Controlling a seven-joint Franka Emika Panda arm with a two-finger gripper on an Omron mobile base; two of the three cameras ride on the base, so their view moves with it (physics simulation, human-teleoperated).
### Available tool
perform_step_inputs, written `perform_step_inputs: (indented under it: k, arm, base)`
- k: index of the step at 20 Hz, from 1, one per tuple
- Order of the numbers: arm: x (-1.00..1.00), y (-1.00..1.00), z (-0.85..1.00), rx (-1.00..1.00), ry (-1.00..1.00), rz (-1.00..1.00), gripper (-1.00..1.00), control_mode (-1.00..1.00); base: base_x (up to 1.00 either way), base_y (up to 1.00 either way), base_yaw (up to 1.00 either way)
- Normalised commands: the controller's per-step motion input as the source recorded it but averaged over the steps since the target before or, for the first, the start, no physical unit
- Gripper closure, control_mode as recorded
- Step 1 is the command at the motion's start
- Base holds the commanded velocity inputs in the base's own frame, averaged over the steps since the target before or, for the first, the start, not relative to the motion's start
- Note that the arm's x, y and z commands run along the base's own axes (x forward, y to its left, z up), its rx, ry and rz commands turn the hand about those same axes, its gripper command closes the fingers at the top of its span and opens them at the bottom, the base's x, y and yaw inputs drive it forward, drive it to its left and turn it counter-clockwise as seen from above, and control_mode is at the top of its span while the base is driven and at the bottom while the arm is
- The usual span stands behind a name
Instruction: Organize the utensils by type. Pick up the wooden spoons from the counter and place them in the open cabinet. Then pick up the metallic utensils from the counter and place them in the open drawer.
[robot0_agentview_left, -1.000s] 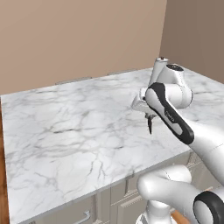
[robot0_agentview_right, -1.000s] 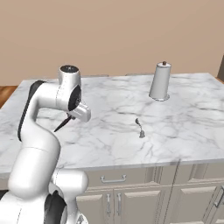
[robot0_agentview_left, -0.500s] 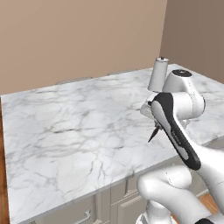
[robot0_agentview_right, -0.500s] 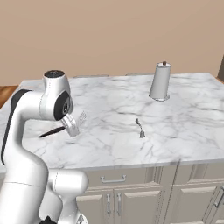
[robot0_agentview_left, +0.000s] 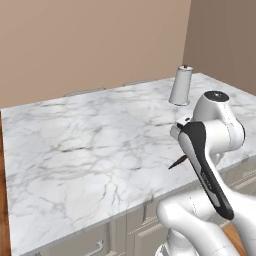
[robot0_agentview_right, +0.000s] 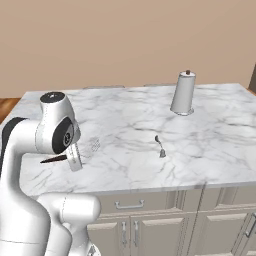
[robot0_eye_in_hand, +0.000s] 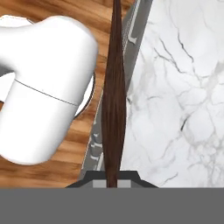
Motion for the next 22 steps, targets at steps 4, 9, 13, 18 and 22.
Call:
perform_step_inputs:
  k: [4,9,13,18,22]
  arm:
    - [0.0,0.0,0.0,0.0,0.01,-0.11,1.0,-1.0]
    - [0.0,0.0,0.0,0.0,0.0,-0.1,1.0,-1.0]
    - [-0.03,0.0,0.0,0.0,0.0,-0.1,1.0,-1.0]
    - [0.0,0.0,0.0,0.0,0.0,0.0,1.0,1.0]
    - [0.0,0.0,0.0,0.0,0.0,0.0,1.0,1.0]
  base:
    - [0.0,0.0,0.0]
    - [0.0,0.0,0.0]
    - [0.0,0.0,0.0]
    - [-0.15,0.0,-0.17]
    - [-0.3,-0.03,-0.18]
